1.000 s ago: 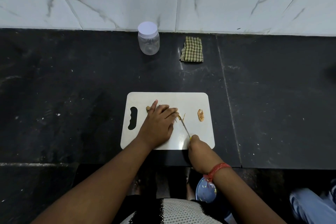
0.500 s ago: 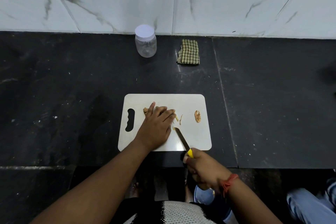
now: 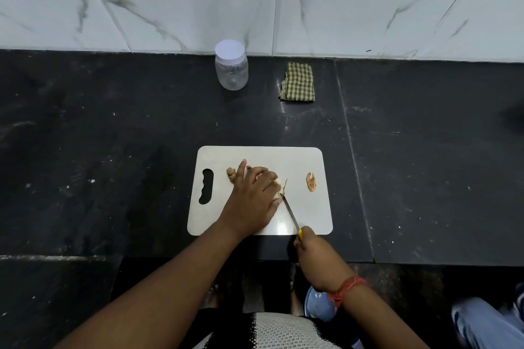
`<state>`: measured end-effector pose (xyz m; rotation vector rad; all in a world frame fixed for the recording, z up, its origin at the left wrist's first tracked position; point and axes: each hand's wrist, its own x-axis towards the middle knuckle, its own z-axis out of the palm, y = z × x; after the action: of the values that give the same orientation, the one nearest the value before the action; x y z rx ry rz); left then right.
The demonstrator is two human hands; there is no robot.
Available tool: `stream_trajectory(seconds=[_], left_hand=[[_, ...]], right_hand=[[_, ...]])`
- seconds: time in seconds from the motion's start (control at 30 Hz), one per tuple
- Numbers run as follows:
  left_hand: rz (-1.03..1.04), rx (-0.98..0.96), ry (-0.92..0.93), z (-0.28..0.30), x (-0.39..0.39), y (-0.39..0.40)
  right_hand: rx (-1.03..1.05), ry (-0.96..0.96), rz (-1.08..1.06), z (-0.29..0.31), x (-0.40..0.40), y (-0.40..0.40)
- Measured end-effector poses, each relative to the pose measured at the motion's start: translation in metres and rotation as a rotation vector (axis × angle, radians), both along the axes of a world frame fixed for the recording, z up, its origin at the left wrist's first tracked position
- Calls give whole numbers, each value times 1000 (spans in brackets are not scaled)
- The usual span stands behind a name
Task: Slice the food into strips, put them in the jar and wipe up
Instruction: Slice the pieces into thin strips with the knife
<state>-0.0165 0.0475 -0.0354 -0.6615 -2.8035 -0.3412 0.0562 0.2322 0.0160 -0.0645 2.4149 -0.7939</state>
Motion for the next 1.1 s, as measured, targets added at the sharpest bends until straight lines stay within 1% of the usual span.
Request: stream_trajectory(seconds=[0.23, 0.53, 0.83, 0.97, 1.1], left_hand=[[130, 104, -115, 5, 2, 10], [145, 64, -130, 7, 1, 13], [147, 130, -77, 3, -2, 8], [150, 104, -93, 3, -8, 4], [174, 38, -109, 8, -15, 3]], right_hand=[[-42, -78, -61, 4, -2, -2], [-127, -153, -142, 11, 3, 0], [-156, -93, -195, 11, 0, 0], [-165, -80, -229, 12, -6, 0], [-165, -70, -240, 16, -12, 0]])
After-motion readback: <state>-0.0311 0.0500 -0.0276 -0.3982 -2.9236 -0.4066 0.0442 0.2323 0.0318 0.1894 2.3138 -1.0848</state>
